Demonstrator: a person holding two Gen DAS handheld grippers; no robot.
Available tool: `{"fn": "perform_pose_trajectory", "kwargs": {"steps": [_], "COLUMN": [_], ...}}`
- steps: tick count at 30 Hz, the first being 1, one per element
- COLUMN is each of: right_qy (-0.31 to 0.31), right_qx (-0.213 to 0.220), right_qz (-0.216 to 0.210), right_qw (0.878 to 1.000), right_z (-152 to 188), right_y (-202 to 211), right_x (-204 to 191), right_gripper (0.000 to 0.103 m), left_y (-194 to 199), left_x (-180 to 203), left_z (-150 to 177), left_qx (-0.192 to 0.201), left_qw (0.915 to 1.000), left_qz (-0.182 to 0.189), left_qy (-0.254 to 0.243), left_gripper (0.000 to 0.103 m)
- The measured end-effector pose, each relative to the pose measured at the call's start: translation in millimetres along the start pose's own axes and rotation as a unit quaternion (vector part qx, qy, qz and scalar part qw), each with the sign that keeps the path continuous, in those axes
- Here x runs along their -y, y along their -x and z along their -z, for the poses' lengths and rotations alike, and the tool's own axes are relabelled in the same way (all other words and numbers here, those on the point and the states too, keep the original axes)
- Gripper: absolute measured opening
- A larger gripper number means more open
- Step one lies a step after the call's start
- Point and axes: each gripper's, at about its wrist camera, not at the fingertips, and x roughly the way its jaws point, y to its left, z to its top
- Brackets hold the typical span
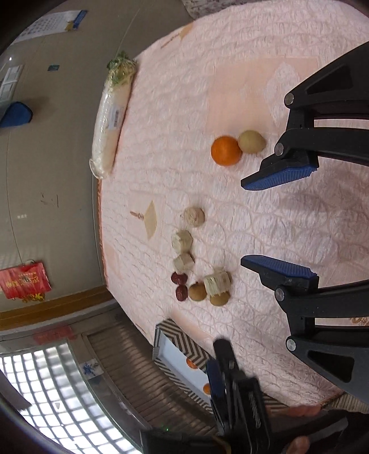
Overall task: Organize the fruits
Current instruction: 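Grasp a small brown round fruit with the left tool while the right grasps a pale cube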
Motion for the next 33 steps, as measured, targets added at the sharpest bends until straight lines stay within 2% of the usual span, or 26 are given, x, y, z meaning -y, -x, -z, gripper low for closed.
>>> {"fn": "perform_pose_trajectory", "kwargs": {"steps": [4, 8, 10, 15, 16, 17, 18, 19, 21, 22, 29, 32, 33], "right_qy": [0.008, 0.005, 0.006, 0.018, 0.023, 0.027, 0.032, 0.035, 0.045, 0.048, 0.071, 0.081, 0.083], "right_qx": [-0.005, -0.011, -0.011, -0.017, -0.018, -0.018, -0.019, -0.02, -0.02, -0.02, -0.032, -0.041, -0.044], "right_qz": [-0.002, -0.005, -0.009, -0.014, -0.016, -0.016, -0.016, -0.016, -0.02, -0.022, -0.05, -0.044, -0.045], "right_qw": [1.0, 1.0, 1.0, 1.0, 0.999, 0.999, 0.999, 0.999, 0.999, 0.998, 0.996, 0.995, 0.995], "right_z": [0.3, 1.7, 1.8, -0.9, -2.1, -3.0, -4.3, -5.2, -7.4, -8.7, -20.1, -26.1, -27.0], "right_y": [-3.7, -6.4, -8.0, -14.7, -16.3, -17.7, -19.7, -21.1, -24.7, -26.9, -56.6, -76.3, -80.7], "right_x": [-4.5, -4.0, -3.8, -10.5, -12.7, -13.9, -16.0, -17.8, -22.9, -25.2, -47.8, -56.2, -57.8], "right_gripper": [0.046, 0.046, 0.046, 0.046, 0.046, 0.046, 0.046, 0.046, 0.045, 0.045, 0.046, 0.045, 0.042], "left_y": [-16.8, -31.5, -38.6, -50.0, -50.8, -52.1, -52.6, -52.6, -52.2, -51.6, -40.2, -34.5, -32.7], "left_x": [4.4, 10.6, 14.7, 14.8, 15.2, 15.9, 16.7, 16.7, 13.1, 10.3, -7.7, -12.0, -13.6], "left_z": [-3.1, -4.6, -5.3, -10.1, -10.7, -10.8, -11.1, -11.3, -11.8, -11.9, -5.6, -3.5, -2.8], "left_qx": [-0.012, -0.031, -0.034, -0.039, -0.039, -0.039, -0.038, -0.037, -0.036, -0.036, -0.026, -0.021, -0.02], "left_qw": [0.9997, 0.9984, 0.9977, 0.9972, 0.997, 0.9967, 0.9965, 0.9962, 0.9964, 0.9967, 0.9987, 0.9991, 0.9992], "left_qz": [-0.006, 0.015, 0.003, 0.016, 0.018, 0.018, 0.01, 0.007, 0.011, 0.012, 0.0, -0.007, -0.009], "left_qy": [-0.022, -0.043, -0.059, -0.062, -0.064, -0.068, -0.074, -0.078, -0.076, -0.071, -0.043, -0.037, -0.035], "left_gripper": [0.068, 0.068, 0.068, 0.068, 0.064, 0.054, 0.05, 0.041, 0.033, 0.024, 0.022, 0.023, 0.023]}}
